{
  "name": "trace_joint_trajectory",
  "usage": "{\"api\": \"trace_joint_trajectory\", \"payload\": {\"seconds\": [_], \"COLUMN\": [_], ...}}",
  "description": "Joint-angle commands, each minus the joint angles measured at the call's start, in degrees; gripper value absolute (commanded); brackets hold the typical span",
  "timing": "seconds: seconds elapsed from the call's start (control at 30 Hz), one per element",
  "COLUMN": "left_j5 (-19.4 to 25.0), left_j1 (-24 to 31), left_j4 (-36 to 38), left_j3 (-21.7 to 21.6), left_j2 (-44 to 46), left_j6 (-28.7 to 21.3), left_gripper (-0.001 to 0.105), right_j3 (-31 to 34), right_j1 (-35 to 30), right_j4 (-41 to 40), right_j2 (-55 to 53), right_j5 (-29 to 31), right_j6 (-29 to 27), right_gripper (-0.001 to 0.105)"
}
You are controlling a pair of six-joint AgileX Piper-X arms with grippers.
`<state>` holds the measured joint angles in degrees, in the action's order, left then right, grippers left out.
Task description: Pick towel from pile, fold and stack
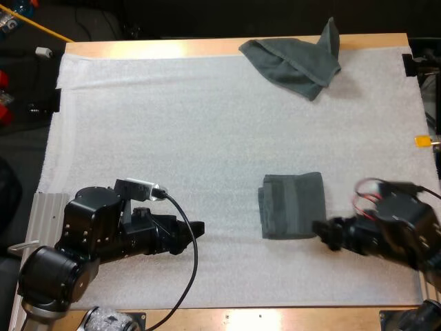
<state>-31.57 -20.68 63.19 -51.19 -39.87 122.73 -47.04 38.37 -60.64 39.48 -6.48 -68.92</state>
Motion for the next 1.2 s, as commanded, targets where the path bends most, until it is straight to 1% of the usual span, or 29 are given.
{"api": "trace_joint_trajectory", "payload": {"seconds": [0.0,0.1,0.17,0.3,0.43,0.57,0.63,0.83,0.97,1.17], "left_j5": [-0.4,-0.4,-0.4,-0.3,0.1,0.1,0.1,-0.3,-0.4,-0.9], "left_j1": [0.0,0.0,0.0,0.0,0.0,0.0,0.0,-0.1,-0.5,-0.5], "left_j4": [0.0,0.0,0.0,-0.1,-1.1,-4.6,-6.6,-12.2,-17.6,-24.2], "left_j3": [0.0,0.0,0.0,0.0,0.0,0.6,1.1,3.7,5.9,6.2], "left_j2": [0.3,0.3,0.3,0.3,0.2,-0.8,-1.7,-7.0,-12.1,-21.7], "left_j6": [-0.4,-0.9,-0.9,-0.9,-1.4,-1.4,-1.4,-0.6,1.0,1.7], "left_gripper": [0.068,0.068,0.068,0.068,0.068,0.068,0.068,0.068,0.068,0.068], "right_j3": [-0.1,-0.1,-0.1,-0.1,-0.1,-0.1,-0.1,-0.1,-0.1,-0.1], "right_j1": [0.2,0.2,0.2,0.2,0.2,0.2,0.2,0.2,0.2,0.2], "right_j4": [-2.5,-5.0,-6.0,-6.1,-6.1,-6.1,-6.1,-6.1,-6.1,-6.1], "right_j2": [-2.8,-8.1,-11.8,-16.7,-19.1,-19.2,-19.2,-19.2,-19.2,-19.2], "right_j5": [0.5,1.2,2.9,5.3,8.1,12.1,12.9,13.2,13.6,13.6], "right_j6": [-0.7,-0.7,-0.3,-0.3,-0.3,-0.3,-0.4,-0.9,-1.0,-1.0], "right_gripper": [0.067,0.067,0.067,0.067,0.067,0.067,0.067,0.067,0.067,0.067]}}
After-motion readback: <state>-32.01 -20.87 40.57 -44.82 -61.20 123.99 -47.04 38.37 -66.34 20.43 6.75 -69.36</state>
